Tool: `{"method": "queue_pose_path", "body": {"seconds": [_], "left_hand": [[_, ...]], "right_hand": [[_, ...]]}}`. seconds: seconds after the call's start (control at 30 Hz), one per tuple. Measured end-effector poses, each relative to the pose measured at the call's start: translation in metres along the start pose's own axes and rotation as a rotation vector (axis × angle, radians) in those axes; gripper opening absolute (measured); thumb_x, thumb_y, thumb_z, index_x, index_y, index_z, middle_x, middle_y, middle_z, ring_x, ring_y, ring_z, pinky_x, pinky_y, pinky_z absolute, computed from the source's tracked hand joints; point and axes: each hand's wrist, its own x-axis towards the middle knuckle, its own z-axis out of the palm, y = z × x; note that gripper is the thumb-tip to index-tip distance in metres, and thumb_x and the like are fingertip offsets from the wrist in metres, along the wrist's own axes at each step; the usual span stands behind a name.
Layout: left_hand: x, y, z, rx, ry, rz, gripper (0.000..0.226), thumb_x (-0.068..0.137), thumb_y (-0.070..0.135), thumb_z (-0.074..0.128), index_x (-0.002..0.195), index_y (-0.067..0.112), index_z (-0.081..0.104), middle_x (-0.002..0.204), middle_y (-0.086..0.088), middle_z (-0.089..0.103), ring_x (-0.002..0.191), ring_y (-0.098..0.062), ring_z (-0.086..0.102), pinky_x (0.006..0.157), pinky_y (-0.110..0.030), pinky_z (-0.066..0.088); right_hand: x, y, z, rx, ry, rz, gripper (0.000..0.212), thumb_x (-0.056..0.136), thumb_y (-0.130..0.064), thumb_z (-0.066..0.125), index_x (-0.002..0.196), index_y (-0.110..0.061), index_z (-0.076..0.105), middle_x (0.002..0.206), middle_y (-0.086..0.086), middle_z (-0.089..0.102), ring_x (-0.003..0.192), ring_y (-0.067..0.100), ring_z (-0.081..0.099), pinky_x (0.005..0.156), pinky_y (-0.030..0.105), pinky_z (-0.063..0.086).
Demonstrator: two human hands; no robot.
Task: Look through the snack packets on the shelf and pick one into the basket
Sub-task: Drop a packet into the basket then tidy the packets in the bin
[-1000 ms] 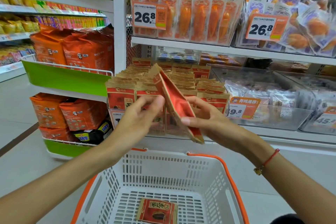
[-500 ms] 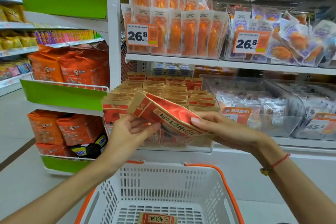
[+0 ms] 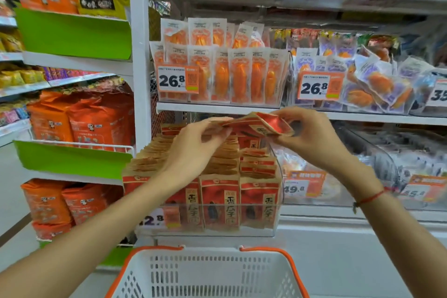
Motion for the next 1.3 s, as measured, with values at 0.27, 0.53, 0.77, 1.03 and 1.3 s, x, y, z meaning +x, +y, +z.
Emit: {"method": "queue_pose_path", "body": {"seconds": [0.27,0.53,0.77,1.03,1.3], "left_hand": [[0.043,-0.010,0.017,0.350,0.086,0.099,0.019,0.090,0.038,0.066,0.108,0.039,0.073,0.098,0.017,0.073,0.087,-0.005,0.067,0.081,-0.029,0.054],[0.066,-0.031,0.027,0.502,0.014,0.157,0.027,0.097,0.043,0.051,0.121,0.042,0.064,0.059,0.022,0.056,0.045,0.004,0.042,0.070,-0.023,0.042],[0.077,-0.046,0.037,0.659,-0.121,0.204,0.030,0.099,0.045,0.043,0.124,0.045,0.060,0.087,0.016,0.069,0.084,-0.005,0.064,0.072,-0.026,0.045],[0.103,-0.050,0.064,0.763,-0.298,0.129,0.028,0.102,0.039,0.044,0.124,0.037,0.061,0.108,0.009,0.070,0.103,-0.016,0.063,0.082,-0.031,0.045],[0.113,-0.057,0.074,0.805,-0.275,0.178,0.021,0.095,0.039,0.059,0.112,0.038,0.070,0.113,0.010,0.071,0.106,-0.014,0.064,0.085,-0.031,0.048]], "right_hand": [[0.029,0.061,0.051,-0.109,0.056,0.036,0.027,0.078,-0.029,0.079,0.099,-0.021,0.064,0.095,-0.002,0.074,0.094,0.027,0.064,0.074,0.041,0.052],[0.045,0.090,0.078,0.001,-0.043,0.095,0.025,0.076,-0.030,0.080,0.092,-0.023,0.061,0.092,-0.011,0.069,0.098,0.014,0.065,0.094,0.044,0.049],[0.052,0.105,0.086,-0.066,-0.172,0.102,0.029,0.081,-0.027,0.076,0.104,-0.021,0.060,0.096,-0.006,0.072,0.089,0.013,0.063,0.093,0.039,0.046],[0.046,0.111,0.079,-0.059,-0.052,0.042,0.012,0.087,-0.030,0.070,0.096,-0.023,0.075,0.088,-0.008,0.074,0.086,0.008,0.065,0.084,0.032,0.051],[0.062,0.119,0.078,-0.443,-0.405,0.008,0.035,0.092,-0.049,0.057,0.118,-0.030,0.068,0.117,-0.005,0.066,0.116,0.021,0.048,0.095,0.034,0.032]]}}
